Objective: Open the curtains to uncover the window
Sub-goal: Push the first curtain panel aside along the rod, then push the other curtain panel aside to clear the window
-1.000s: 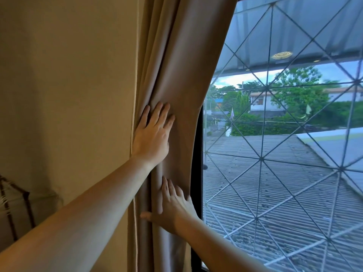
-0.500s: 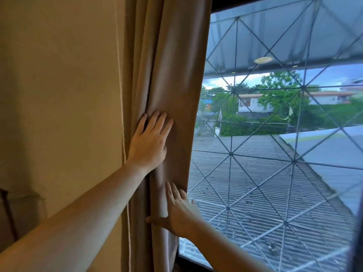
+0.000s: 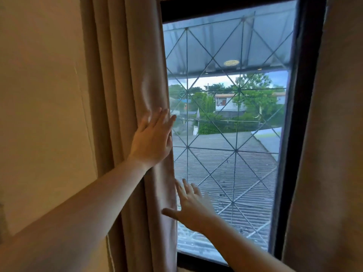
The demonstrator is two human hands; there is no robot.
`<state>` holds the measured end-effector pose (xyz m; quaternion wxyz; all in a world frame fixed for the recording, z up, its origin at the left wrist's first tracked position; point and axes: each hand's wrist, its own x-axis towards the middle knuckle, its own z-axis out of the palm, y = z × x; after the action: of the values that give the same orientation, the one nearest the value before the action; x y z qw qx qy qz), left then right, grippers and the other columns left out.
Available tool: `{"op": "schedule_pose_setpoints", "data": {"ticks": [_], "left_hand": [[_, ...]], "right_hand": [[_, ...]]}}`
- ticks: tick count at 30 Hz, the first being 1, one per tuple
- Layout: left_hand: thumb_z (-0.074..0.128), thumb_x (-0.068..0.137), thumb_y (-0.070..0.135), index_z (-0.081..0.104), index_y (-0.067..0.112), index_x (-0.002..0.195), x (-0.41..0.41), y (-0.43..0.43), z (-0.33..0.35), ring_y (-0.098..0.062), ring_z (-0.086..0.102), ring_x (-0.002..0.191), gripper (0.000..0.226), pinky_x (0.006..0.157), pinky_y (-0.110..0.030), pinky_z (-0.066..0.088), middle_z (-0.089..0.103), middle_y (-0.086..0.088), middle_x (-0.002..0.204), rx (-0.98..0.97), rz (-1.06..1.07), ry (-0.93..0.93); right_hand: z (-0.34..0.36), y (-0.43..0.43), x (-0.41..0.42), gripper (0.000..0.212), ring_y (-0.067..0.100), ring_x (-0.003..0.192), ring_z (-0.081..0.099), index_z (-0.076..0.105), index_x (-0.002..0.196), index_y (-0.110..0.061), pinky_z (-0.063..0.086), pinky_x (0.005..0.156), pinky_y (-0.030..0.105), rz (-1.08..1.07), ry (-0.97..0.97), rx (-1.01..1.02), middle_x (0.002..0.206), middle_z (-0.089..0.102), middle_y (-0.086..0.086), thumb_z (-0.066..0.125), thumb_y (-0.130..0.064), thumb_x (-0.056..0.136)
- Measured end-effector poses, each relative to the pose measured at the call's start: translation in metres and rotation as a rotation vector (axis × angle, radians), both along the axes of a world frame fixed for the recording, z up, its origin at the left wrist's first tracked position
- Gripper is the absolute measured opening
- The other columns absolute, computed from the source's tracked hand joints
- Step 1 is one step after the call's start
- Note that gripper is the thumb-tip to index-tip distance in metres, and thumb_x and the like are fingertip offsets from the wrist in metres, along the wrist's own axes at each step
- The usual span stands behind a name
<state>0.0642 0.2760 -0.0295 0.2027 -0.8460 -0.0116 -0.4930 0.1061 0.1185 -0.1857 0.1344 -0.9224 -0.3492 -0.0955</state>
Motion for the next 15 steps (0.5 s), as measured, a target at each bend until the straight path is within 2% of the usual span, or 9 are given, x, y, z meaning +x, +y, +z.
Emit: {"op": "schedule_pose_setpoints", "data": {"ticks": [4,9,15], "left_hand": [[0.052,0.105,0.040,0.031,0.023,0.169,0.008,-0.043,0.004,-0.031,0.025,0.166,0.070,0.136,-0.053,0.011,0.029,-0.009,0.178,0.015,-0.070,0.050],[0.053,0.106,0.041,0.033,0.023,0.168,0.018,-0.100,0.012,-0.032,0.033,0.163,0.068,0.134,-0.055,0.023,0.035,-0.012,0.175,0.030,-0.172,0.055],[0.036,0.111,0.050,0.020,0.029,0.172,0.036,-0.174,0.020,-0.029,0.022,0.167,0.066,0.135,-0.054,0.020,0.023,-0.008,0.180,0.011,-0.319,0.113]], "right_hand": [[0.004,-0.054,-0.003,0.110,0.030,0.156,0.001,-0.009,0.162,-0.031,0.012,0.117,0.068,-0.048,-0.002,-0.014,0.173,-0.004,0.002,0.040,-0.089,0.082],[0.014,-0.120,-0.006,0.108,0.031,0.156,-0.002,-0.009,0.162,-0.030,0.006,0.119,0.068,-0.122,-0.029,-0.012,0.173,-0.005,0.003,0.040,-0.087,0.085],[0.023,-0.192,-0.008,0.106,0.030,0.155,-0.011,-0.016,0.160,-0.032,-0.009,0.118,0.069,-0.185,-0.054,-0.041,0.171,-0.012,0.003,0.036,-0.086,0.086]]}}
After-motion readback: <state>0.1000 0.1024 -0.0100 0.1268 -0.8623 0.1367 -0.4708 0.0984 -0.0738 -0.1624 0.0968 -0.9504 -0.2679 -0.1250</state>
